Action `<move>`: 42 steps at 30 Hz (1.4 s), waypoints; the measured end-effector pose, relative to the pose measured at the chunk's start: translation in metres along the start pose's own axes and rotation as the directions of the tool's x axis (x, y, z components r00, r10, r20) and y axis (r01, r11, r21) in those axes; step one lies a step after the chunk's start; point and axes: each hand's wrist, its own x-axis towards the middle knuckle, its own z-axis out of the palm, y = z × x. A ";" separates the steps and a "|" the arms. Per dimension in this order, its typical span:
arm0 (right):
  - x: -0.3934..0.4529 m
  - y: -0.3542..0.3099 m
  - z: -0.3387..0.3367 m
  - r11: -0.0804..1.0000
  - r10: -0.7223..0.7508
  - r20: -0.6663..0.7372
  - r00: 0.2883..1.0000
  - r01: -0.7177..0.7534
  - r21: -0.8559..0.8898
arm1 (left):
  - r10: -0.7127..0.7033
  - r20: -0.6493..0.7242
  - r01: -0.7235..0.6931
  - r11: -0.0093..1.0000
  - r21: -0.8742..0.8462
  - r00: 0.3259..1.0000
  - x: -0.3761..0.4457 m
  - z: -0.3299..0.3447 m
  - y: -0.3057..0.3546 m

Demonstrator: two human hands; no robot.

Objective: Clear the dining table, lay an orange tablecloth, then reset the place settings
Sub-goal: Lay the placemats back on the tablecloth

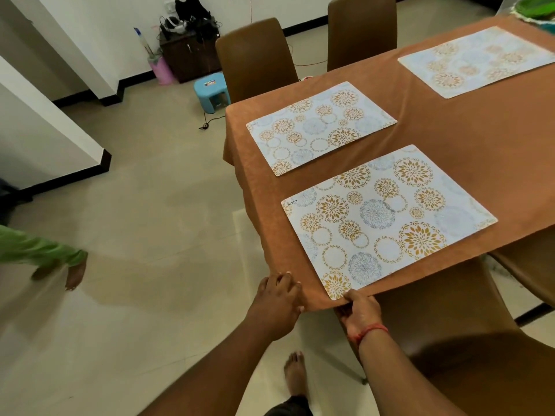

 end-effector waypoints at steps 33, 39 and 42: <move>-0.003 0.029 -0.042 0.983 -0.015 -0.050 0.999 0.005 -0.186 | -0.046 0.026 0.045 0.998 0.048 0.999 0.004 -0.009 -0.003; -0.012 -0.005 -0.031 0.967 -0.083 -0.064 0.994 0.065 -0.248 | 0.042 0.052 -0.047 0.993 0.110 0.998 0.014 -0.025 -0.009; -0.009 -0.023 -0.028 0.953 -0.138 -0.127 0.982 0.097 -0.286 | 0.107 0.063 -0.114 0.985 0.127 0.992 0.012 -0.026 -0.015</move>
